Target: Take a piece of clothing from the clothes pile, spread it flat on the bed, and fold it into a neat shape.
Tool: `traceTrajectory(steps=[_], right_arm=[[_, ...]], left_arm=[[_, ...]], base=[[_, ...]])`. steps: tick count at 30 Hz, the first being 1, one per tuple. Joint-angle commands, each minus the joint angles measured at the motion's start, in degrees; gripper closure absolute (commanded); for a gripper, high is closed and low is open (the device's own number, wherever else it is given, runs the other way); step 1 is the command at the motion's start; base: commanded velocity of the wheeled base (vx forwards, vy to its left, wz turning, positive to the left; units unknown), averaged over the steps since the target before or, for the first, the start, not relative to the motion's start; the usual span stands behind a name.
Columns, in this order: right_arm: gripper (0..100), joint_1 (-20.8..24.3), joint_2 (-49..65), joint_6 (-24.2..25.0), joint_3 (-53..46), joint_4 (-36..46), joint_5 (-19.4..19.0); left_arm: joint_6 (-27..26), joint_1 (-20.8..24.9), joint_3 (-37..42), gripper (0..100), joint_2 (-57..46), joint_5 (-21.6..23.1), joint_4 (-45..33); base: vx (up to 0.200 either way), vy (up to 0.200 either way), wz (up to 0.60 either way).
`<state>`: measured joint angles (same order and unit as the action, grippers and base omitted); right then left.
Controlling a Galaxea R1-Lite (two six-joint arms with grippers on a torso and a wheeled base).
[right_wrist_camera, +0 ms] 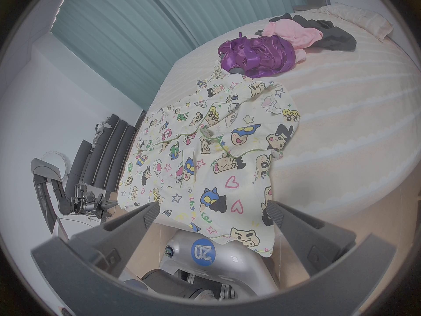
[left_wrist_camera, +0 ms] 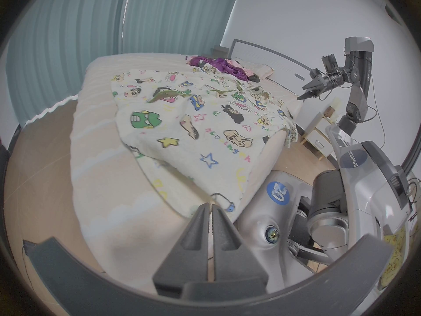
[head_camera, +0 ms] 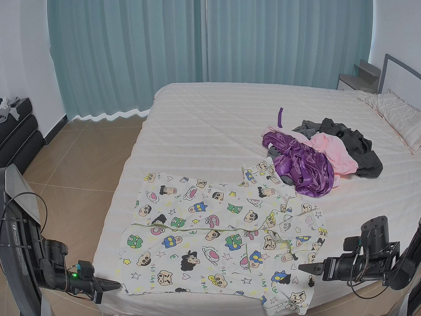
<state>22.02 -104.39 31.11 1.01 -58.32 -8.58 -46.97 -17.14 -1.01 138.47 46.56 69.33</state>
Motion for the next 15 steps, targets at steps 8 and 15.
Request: traceTrajectory(steps=[8,15], right_arm=[[0,0.3,0.0,0.1,-1.0,0.0,0.0],[0,0.3,0.0,0.1,-1.0,0.0,0.0]], left_arm=[[-0.1,-3.7,0.7,100,0.9,0.5,-0.1],[-0.1,-4.0,0.8,100,0.4,4.0,-0.3]], base=[[0.0,0.0,0.0],[0.0,0.0,0.0]])
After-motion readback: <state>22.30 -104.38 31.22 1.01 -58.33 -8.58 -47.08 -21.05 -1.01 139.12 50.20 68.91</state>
